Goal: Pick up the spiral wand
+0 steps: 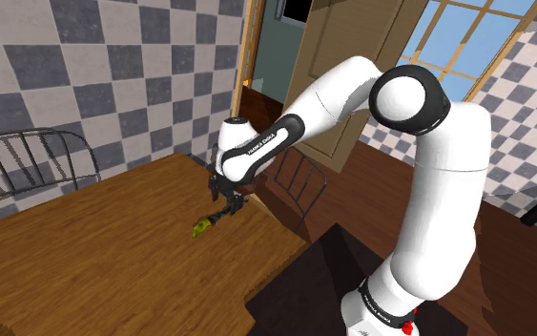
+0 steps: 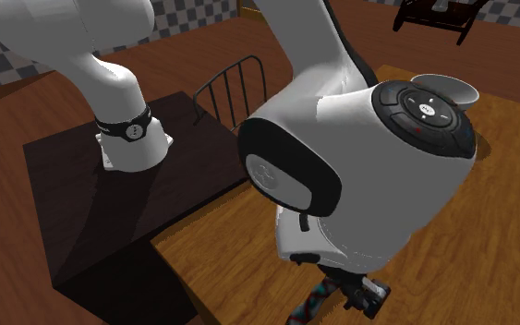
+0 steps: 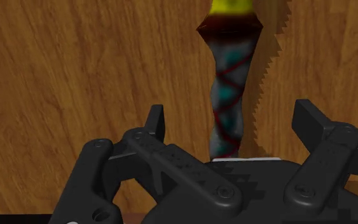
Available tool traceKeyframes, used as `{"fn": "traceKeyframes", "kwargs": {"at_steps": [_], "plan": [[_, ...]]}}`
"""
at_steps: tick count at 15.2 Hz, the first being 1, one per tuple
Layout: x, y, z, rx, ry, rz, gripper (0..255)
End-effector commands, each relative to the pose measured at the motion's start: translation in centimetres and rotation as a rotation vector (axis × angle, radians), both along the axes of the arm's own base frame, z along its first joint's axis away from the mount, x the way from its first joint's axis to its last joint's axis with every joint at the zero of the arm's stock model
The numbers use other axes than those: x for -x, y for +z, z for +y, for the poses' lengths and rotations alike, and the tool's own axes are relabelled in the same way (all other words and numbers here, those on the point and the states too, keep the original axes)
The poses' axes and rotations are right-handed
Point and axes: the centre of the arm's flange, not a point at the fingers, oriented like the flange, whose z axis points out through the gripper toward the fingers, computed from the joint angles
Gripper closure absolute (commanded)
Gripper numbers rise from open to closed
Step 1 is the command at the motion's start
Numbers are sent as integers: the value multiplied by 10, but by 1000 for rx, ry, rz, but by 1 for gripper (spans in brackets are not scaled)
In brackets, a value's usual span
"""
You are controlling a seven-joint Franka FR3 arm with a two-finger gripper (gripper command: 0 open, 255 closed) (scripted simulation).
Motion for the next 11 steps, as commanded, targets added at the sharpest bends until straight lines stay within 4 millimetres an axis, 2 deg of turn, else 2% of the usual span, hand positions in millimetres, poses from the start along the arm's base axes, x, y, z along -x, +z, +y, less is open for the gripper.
{"fn": "traceKeyframes", "kwargs": {"at_steps": [1, 6, 8, 9, 11], "plan": [[-4, -13, -3, 0, -20, -2, 0], [-4, -39, -3, 0, -20, -2, 0], [-4, -42, -3, 0, -20, -2, 0], [-5, -42, -4, 0, -20, -2, 255], [-5, -41, -4, 0, -20, -2, 255]]}}
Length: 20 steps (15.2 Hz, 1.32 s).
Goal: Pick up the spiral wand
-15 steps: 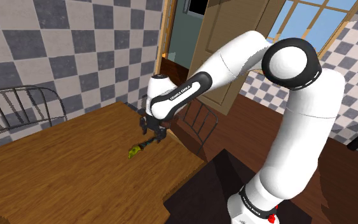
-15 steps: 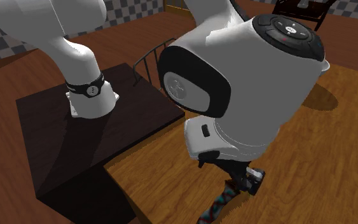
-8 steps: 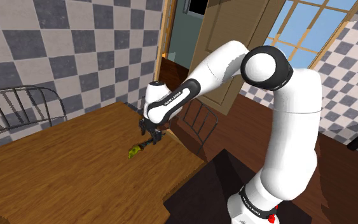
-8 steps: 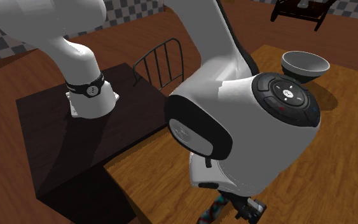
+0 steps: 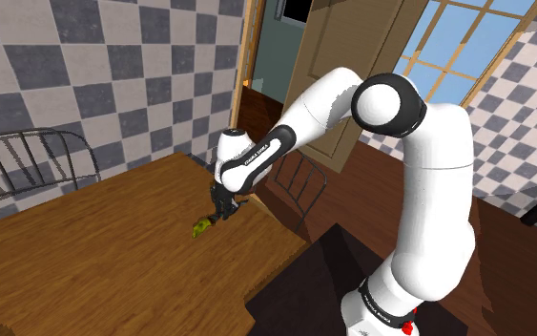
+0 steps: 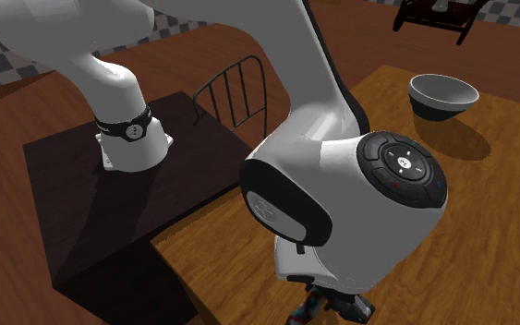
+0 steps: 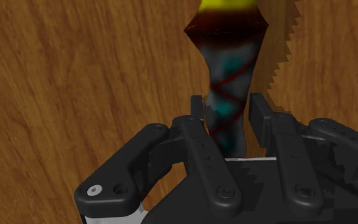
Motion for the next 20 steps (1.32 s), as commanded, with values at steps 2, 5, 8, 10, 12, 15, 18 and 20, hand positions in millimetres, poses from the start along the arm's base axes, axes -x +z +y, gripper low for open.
{"fn": "traceKeyframes", "kwargs": {"at_steps": [2, 5, 8, 10, 12, 15, 18, 20], "plan": [[0, 0, 0, 0, 0, 0, 255], [0, 0, 0, 0, 0, 0, 255], [0, 4, 1, 0, 0, 0, 255], [0, 15, 1, 0, 0, 0, 255], [0, 25, 1, 0, 0, 0, 255], [0, 41, 1, 0, 0, 0, 255], [0, 57, 1, 0, 0, 0, 255], [0, 67, 1, 0, 0, 0, 255]]}}
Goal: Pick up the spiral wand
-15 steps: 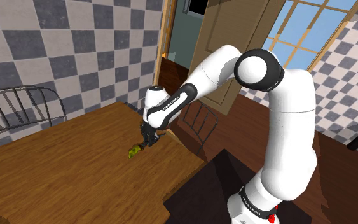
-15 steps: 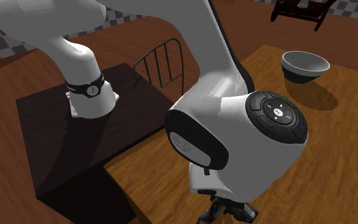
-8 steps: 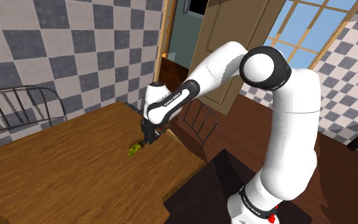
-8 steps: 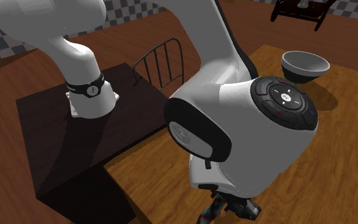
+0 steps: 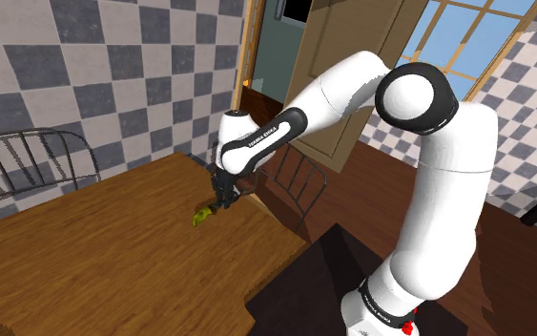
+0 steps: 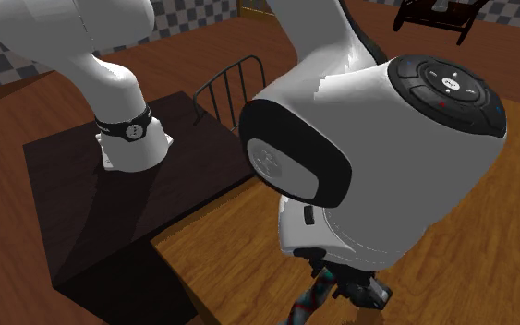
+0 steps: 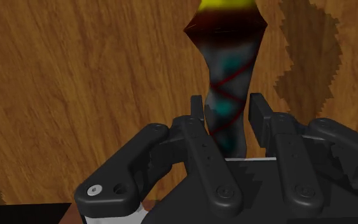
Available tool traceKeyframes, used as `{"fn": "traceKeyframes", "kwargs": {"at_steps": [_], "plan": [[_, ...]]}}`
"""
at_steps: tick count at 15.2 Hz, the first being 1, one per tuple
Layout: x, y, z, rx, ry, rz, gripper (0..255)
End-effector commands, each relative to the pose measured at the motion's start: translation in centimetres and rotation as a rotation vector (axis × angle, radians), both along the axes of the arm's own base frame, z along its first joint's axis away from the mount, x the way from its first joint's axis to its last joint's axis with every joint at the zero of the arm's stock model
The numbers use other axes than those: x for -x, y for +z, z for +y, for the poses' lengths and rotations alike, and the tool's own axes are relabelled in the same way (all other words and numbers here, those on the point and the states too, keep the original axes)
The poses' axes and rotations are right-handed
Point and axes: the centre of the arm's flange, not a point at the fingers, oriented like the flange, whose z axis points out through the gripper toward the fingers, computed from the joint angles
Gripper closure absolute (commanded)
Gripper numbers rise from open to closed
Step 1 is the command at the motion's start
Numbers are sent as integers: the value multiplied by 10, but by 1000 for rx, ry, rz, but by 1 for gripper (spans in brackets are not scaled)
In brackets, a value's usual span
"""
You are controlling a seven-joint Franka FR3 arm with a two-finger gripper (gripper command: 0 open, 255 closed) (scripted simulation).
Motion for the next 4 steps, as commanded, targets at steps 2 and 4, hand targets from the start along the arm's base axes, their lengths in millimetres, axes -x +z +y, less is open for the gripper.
{"fn": "traceKeyframes", "kwargs": {"at_steps": [2, 4], "plan": [[1, 16, -1, 0, 0, 0, 255], [1, 17, -1, 0, 0, 0, 255]]}}
